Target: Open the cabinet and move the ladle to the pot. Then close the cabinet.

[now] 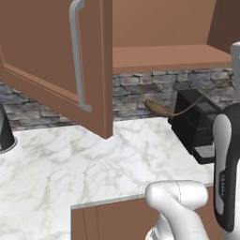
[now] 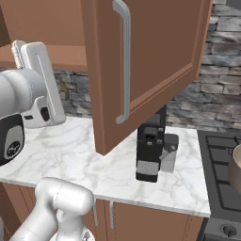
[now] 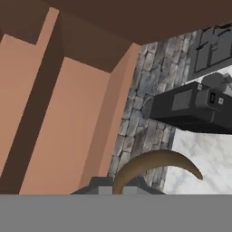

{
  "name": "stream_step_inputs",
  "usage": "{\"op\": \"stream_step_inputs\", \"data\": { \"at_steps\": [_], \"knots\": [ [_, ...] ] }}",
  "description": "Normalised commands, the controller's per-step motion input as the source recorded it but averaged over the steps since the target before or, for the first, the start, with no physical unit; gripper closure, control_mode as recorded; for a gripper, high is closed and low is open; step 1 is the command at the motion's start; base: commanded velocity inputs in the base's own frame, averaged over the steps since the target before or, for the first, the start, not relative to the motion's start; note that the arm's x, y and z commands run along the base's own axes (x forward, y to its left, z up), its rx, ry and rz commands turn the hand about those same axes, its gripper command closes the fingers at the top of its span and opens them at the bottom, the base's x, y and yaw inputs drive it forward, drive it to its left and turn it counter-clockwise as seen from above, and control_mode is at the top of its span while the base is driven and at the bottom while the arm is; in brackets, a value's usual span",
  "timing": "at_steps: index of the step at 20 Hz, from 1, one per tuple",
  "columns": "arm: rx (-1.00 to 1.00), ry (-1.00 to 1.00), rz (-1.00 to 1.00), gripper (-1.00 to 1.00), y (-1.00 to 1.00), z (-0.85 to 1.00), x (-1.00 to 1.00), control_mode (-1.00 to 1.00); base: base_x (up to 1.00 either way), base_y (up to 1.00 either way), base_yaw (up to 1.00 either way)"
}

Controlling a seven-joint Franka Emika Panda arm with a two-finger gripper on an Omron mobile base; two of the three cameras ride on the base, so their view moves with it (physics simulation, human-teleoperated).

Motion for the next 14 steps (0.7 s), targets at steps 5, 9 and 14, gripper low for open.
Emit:
{"op": "stream_step_inputs", "data": {
  "at_steps": [5,9,14],
  "knots": [
    [0.00,0.00,0.00,1.00,0.00,0.00,0.00,1.00,-0.40,0.00,-0.02],
    [0.00,0.00,0.00,1.00,0.00,0.00,0.00,1.00,-0.92,0.00,0.00],
    [0.00,0.00,0.00,1.00,0.00,0.00,0.00,1.00,-1.00,-0.10,0.00]
  ]
}}
